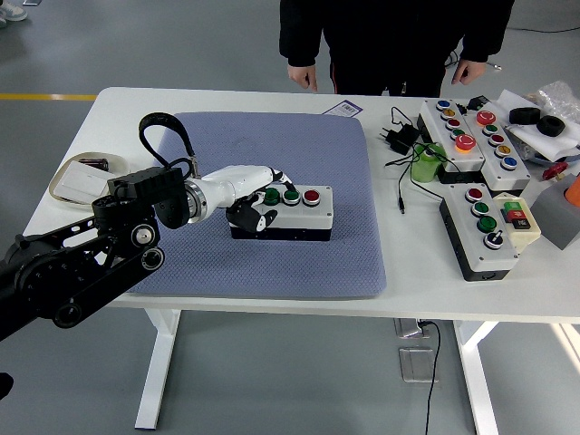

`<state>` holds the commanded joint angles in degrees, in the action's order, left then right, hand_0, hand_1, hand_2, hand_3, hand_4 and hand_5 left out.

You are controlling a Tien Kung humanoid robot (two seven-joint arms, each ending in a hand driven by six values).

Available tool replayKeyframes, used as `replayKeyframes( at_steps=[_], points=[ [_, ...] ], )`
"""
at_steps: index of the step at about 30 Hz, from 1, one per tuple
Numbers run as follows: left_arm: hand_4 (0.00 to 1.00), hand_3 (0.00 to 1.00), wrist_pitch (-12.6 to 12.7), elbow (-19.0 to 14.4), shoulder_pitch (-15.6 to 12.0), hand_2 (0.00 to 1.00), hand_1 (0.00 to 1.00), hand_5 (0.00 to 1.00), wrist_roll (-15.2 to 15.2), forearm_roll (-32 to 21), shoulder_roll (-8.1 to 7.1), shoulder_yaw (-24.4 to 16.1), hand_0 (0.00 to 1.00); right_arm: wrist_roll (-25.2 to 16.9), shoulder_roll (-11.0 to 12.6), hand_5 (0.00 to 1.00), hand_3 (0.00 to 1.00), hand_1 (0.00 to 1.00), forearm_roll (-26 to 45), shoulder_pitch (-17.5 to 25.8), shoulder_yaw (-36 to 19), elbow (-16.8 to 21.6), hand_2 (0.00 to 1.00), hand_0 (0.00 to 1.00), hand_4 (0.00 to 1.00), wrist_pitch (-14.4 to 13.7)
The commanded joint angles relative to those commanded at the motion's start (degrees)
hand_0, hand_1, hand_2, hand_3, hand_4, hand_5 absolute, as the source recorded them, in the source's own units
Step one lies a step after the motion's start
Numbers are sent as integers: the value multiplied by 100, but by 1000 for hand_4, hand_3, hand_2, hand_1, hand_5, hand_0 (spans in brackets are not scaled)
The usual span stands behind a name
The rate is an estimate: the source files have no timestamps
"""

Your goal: Pick up the button,place it on the desk,press the button,press the button

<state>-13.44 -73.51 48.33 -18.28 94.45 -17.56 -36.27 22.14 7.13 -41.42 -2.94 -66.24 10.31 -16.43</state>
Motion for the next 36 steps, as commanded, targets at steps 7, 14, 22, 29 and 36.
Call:
replayKeyframes(
  at_steps=[7, 14, 22, 29, 36],
  points=[
    [496, 879, 16, 121, 48, 29, 2, 68, 38, -1, 61, 56, 7, -2, 3, 360, 590, 508, -6, -4, 0, 0, 549, 643, 250, 3],
    [496, 864, -11, 216, 78, 29, 2, 74, 56, -12, 82, 127, 5, -15, 7, 361, 590, 508, 26, -31, 12, 0, 549, 643, 250, 5],
    [494, 857, -36, 307, 113, 29, 2, 67, 69, -9, 159, 224, 2, -19, 9, 361, 590, 508, -2, -40, -16, 0, 549, 643, 251, 7],
    [494, 855, -118, 533, 113, 29, 2, 67, 62, -10, 243, 274, 4, -23, 8, 361, 590, 508, 5, -51, -19, 0, 549, 643, 251, 5],
    [492, 804, 58, 475, 98, 28, 2, 64, 162, 7, 233, 195, 2, -24, 5, 361, 590, 508, -12, -64, -30, 0, 549, 643, 251, 5]
  ],
)
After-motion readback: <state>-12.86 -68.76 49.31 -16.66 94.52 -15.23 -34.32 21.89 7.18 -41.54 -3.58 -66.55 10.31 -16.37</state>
